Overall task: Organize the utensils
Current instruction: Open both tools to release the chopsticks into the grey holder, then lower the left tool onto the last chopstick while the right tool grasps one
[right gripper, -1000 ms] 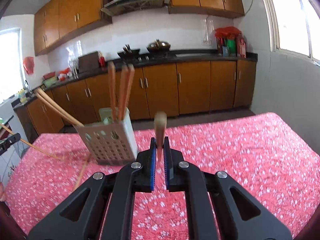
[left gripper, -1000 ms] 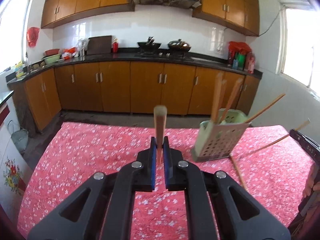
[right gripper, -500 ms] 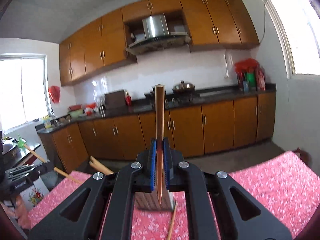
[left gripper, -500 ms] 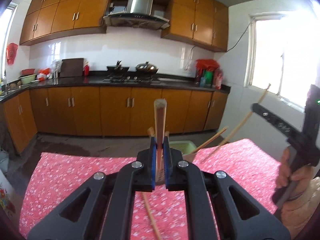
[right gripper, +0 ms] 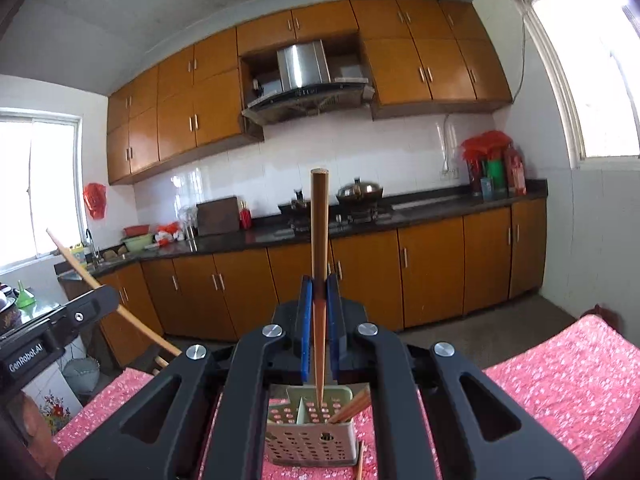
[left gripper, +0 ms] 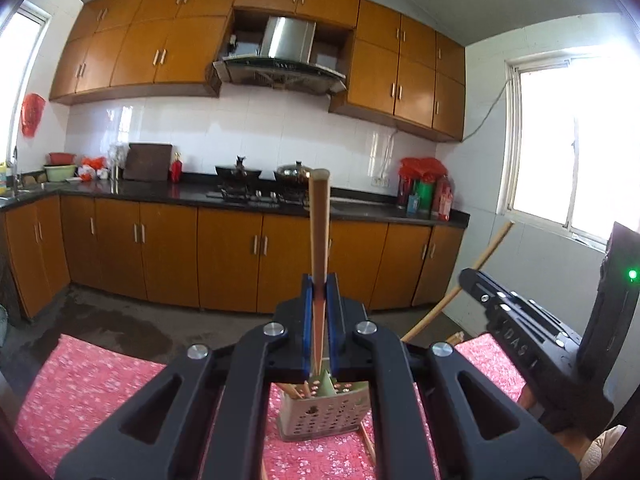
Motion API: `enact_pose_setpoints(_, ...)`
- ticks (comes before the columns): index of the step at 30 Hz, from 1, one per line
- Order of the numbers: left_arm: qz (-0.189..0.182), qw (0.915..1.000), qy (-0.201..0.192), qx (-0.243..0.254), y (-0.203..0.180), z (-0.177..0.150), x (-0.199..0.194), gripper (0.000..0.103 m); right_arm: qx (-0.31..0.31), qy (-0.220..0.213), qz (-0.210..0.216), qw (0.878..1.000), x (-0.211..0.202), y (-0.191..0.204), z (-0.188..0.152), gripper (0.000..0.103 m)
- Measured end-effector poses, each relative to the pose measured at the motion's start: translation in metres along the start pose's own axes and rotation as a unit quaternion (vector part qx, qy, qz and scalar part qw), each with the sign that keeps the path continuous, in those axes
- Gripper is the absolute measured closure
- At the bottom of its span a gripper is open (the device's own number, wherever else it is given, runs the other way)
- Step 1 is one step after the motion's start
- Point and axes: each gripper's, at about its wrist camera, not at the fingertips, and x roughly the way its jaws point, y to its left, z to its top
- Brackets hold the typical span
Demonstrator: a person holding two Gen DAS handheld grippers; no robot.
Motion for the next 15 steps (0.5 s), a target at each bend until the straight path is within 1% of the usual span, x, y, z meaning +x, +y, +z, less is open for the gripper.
enact_pose_setpoints(4,0.003,0.9997,0.024,0.001,0.0,-0.018,0.027,0.095,-0.001,0.033,0.002,0.999,0.013,-0.001,-0.016,0.095)
enact_pose_setpoints(5,0.0,0.9996,0.03,-0.001,0.002,-0.021,0.029,0.095,-0.003,0.035,0.004,0.999,0.013,0.001,-0.017,0.094)
enact_pose_setpoints(6,-0.002,0.9994,0.034,-0.003,0.003,-0.023,0.033,0.095,-0.005,0.038,0.008,0.999,0.012,0.003,-0.018,0.088)
enact_pose_setpoints(7,-0.001,0.9994,0.035,-0.004,0.003,-0.025,0.034,0.094,-0.008,0.036,0.009,0.999,0.01,0.003,-0.018,0.074)
enact_pose_setpoints(8,-0.001,0.9994,0.035,-0.003,0.004,-0.025,0.035,0.09,-0.01,0.033,0.008,0.999,0.008,0.004,-0.017,0.067)
enact_pose_setpoints(9,0.0,0.9994,0.035,-0.003,0.005,-0.025,0.035,0.084,-0.012,0.025,0.007,1.0,0.003,0.004,-0.015,0.063)
enact_pose_setpoints(11,0.002,0.9995,0.03,-0.006,0.007,-0.024,0.032,0.079,-0.012,0.02,0.008,1.0,-0.002,0.004,-0.01,0.063)
enact_pose_setpoints(13,0.006,0.9997,0.024,-0.008,0.011,-0.022,0.025,0.078,-0.01,0.014,0.005,1.0,-0.009,0.001,-0.005,0.063)
enact_pose_setpoints(15,0.01,0.9997,0.016,-0.015,0.018,-0.019,0.015,0.074,-0.006,0.006,-0.004,1.0,-0.018,-0.004,-0.001,0.063)
